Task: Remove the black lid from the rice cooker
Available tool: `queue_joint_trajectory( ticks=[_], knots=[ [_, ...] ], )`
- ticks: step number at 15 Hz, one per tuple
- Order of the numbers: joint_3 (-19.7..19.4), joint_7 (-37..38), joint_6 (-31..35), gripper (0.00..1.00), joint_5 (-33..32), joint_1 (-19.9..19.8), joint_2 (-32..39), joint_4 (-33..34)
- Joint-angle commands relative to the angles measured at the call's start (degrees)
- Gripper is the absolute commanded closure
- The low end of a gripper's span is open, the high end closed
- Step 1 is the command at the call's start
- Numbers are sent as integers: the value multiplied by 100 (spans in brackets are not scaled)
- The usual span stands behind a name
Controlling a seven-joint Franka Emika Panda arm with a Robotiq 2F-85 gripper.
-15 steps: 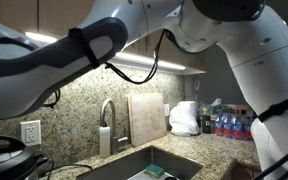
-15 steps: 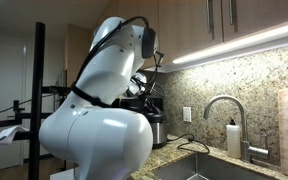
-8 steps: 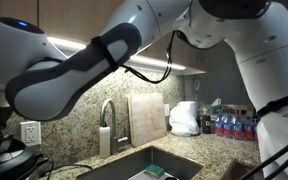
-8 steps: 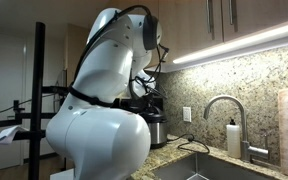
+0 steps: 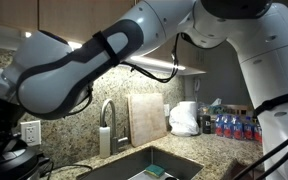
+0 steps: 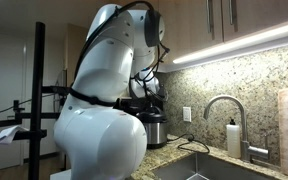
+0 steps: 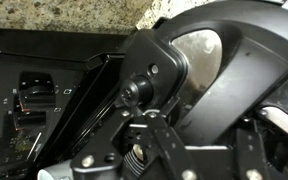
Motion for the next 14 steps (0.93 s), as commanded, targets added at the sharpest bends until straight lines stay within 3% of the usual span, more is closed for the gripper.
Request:
queue_joint_trajectory(
  ticks=[1, 4, 5, 10, 14],
  knots=[
    [22, -3, -1, 94, 59, -17, 0, -3],
    [9, 14, -9, 95, 2, 0, 48, 43],
    [-404, -113, -20, 94, -168, 406, 81, 204],
    [-680, -754, -53, 93, -754, 757, 212, 442],
    [-219, -1971, 1, 92, -501, 438, 442, 535]
  ],
)
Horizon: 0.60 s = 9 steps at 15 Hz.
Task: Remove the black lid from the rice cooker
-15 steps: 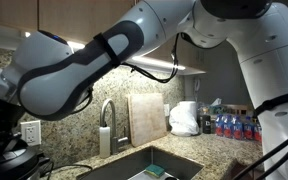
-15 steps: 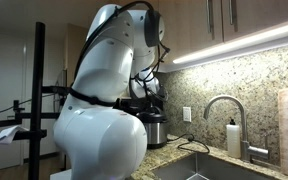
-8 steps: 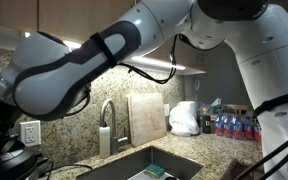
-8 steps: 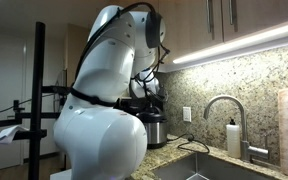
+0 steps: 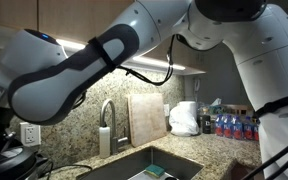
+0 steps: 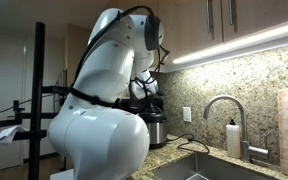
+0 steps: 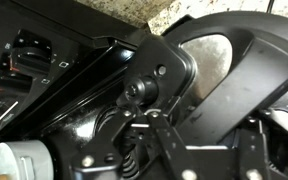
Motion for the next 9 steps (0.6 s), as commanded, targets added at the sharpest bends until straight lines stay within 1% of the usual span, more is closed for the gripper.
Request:
queue_joint_trajectory(
  ticks=[1, 3, 6, 9],
  knots=[
    [485, -1424, 113, 92, 356, -338, 318, 250],
    [881, -2107, 184, 93, 583, -666, 479, 303],
    [1551, -3177, 93, 92, 927, -1221, 686, 420],
    [2138, -4037, -73, 92, 1150, -1729, 864, 520]
  ],
)
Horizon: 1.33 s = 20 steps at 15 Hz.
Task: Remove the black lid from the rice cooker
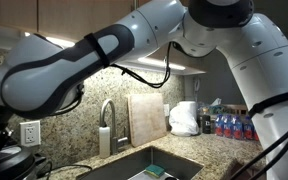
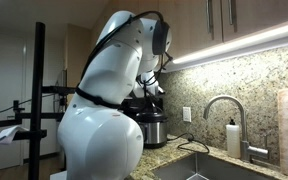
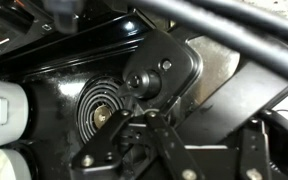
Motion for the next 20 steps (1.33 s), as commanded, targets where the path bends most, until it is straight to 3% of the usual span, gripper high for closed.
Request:
queue_joint_trajectory(
  ticks=[1, 5, 11, 20],
  knots=[
    [833, -1389, -64, 93, 392, -580, 524, 390],
    [1065, -1499, -210, 93, 171, -790, 364, 348],
    [1162, -1483, -275, 94, 77, -772, 192, 314],
    [1563, -1411, -807, 93, 860, -1096, 621, 789]
  ],
)
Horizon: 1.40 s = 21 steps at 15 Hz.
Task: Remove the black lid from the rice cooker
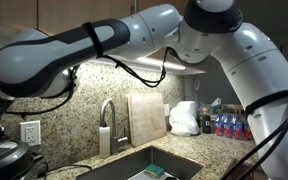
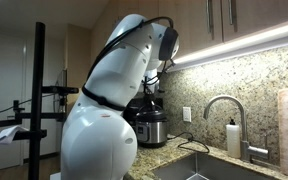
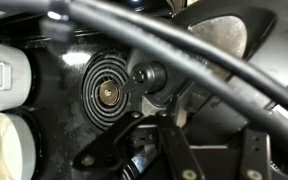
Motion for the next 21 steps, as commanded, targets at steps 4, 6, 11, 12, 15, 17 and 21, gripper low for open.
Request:
queue_joint_trajectory(
  ticks=[4, 6, 11, 12, 15, 17, 21],
  knots=[
    [385, -56, 207, 93, 492, -290, 54, 192],
    [413, -22, 242, 93, 542, -309, 2, 192],
    [463, 140, 304, 93, 525, -363, -184, 198],
    [465, 174, 292, 93, 532, -377, -202, 220],
    [510, 184, 240, 94, 574, -442, -110, 254],
    [518, 179, 170, 93, 633, -450, -23, 276],
    [575, 199, 211, 94, 765, -413, -71, 258]
  ],
)
